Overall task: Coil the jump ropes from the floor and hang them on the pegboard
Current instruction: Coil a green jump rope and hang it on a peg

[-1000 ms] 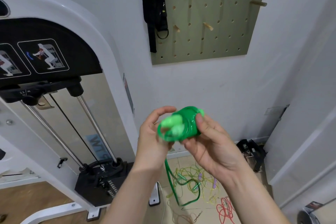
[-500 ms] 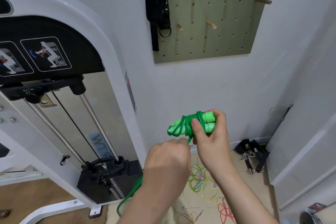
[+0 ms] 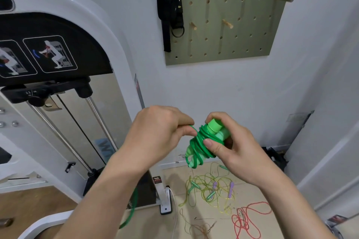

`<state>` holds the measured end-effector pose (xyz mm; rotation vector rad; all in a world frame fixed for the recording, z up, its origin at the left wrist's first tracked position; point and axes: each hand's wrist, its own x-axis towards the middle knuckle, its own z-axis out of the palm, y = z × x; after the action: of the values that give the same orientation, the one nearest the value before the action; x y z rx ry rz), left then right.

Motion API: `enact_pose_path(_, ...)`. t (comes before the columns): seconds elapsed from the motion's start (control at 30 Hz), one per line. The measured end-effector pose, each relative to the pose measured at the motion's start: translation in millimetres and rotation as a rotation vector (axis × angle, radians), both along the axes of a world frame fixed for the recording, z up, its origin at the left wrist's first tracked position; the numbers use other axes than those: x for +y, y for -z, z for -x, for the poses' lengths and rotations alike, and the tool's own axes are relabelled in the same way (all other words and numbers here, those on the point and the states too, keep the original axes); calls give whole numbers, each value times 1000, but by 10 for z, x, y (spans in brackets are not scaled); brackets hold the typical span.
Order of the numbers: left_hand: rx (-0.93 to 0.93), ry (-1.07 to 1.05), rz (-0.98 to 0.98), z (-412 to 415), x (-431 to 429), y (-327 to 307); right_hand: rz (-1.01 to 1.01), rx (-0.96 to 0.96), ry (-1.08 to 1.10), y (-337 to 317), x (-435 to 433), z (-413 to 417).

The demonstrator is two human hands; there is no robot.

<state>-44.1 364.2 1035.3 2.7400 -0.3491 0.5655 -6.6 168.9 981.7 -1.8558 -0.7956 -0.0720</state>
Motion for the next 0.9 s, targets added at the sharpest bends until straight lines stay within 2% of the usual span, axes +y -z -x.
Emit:
enact_pose_path(0.13, 254, 129, 731, -81, -70, 69, -248, 257, -174, -190, -64, 39)
enact_pose_path(0.27, 197, 155, 1153, -55, -303, 226, -605, 550, -248, -186, -40, 77)
enact_pose_path(0.3, 143, 147, 1157, -51, -360, 274, -719, 625, -269, -165, -10, 83)
enact_pose_path(0.37, 63, 137, 1010, -9, -478, 373, -898, 737, -260, -137, 51, 100)
enact_pose_path(0.43, 48, 68, 919, 48, -539, 444, -978, 794, -235, -121, 99, 124)
enact_pose_path(0.5, 62, 48, 894, 98, -556, 479, -998, 802, -199, -106, 122, 136)
enact_pose_path(0.63, 188, 223, 1030, 214, -566, 348, -983, 761, -127, -59, 149, 154)
enact_pose_path(0.7, 216, 230, 1053, 245, -590, 268, -977, 757, -112, -22, 152, 171)
enact_pose_path(0.77, 257, 212, 1025, 257, -552, 251, -879, 758, -63, -11, 108, 172)
enact_pose_path(0.9, 340, 241, 849, 225, -326, 335, -450, 675, -65, -116, -94, 129)
